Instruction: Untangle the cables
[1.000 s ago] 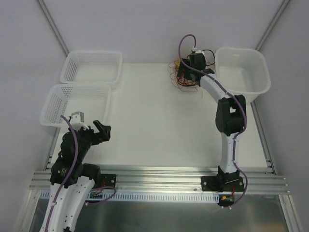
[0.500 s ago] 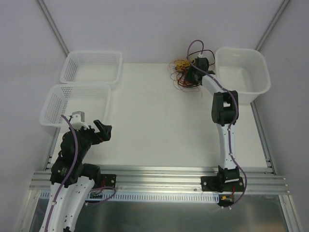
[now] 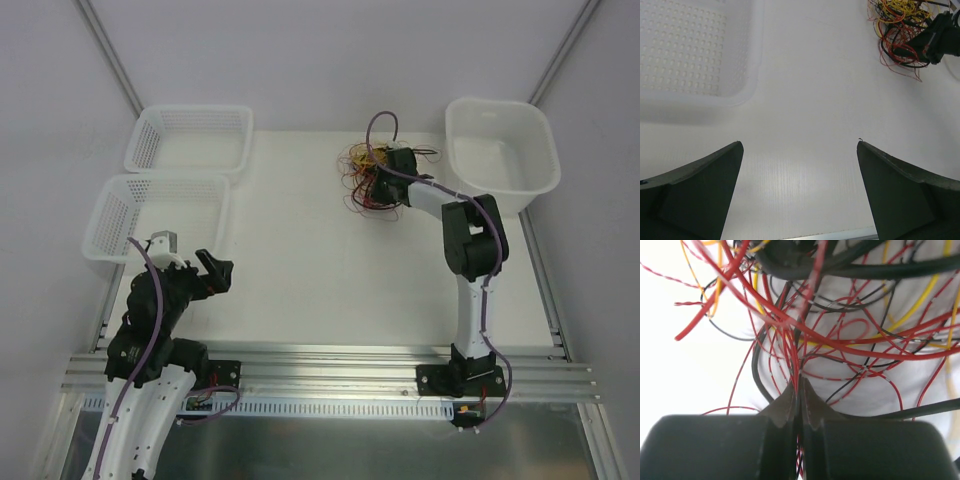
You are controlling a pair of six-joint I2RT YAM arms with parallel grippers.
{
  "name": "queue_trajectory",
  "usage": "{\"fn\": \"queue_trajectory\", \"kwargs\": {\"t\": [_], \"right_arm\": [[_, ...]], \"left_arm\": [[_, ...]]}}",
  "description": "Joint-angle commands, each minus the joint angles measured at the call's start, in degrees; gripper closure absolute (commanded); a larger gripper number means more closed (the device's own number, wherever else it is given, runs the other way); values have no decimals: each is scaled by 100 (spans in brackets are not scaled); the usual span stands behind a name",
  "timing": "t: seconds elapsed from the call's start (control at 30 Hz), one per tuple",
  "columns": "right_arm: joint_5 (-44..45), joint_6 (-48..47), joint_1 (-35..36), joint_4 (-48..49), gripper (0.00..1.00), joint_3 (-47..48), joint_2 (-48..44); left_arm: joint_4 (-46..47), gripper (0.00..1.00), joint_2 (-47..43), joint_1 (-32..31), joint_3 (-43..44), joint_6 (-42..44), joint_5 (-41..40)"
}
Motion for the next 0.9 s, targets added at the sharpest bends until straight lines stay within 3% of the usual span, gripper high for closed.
{"fn": "queue_trajectory", "kwargs": {"t": [0.0, 0.13, 0.3, 0.4, 0.43, 0.47, 0.53, 0.6, 0.63, 0.7, 0.87], "right_arm": [[-252, -289, 579, -35, 99, -1074, -1001], [-279, -315, 1327, -105, 100, -2324, -1994], [221, -236, 2645, -657, 98, -3056, -2987], [878, -262, 3340, -1027, 82, -3057, -3313], [960, -306, 3489, -1124, 67, -2952, -3366], [1021, -350, 3726, -1238, 59, -2890, -3410], [1232, -455, 3947, -1529, 45, -2767, -3612], [1416, -491, 4184, -1730, 38, -2618, -3797], [1478, -535, 4237, -1827, 29, -2565, -3980], [1671, -579, 4352, -2134, 21, -2364, -4157], [2189, -579, 4387, -2592, 13, -2283, -4982]], "left_arm": [[197, 1, -58, -9, -30, 77, 305], [206, 1, -14, -9, -39, 86, 490], [215, 1, 65, 0, -56, 103, 692], [241, 1, 135, -9, -65, 112, 806], [250, 1, 162, -9, -65, 121, 842], [250, 1, 188, -9, -65, 121, 894], [259, 1, 258, -9, -74, 129, 982], [294, 1, 346, 0, -91, 129, 1122], [303, 1, 381, -9, -91, 129, 1175], [338, 1, 495, -9, -100, 121, 1385], [540, 1, 724, -18, -144, 16, 1826]]}}
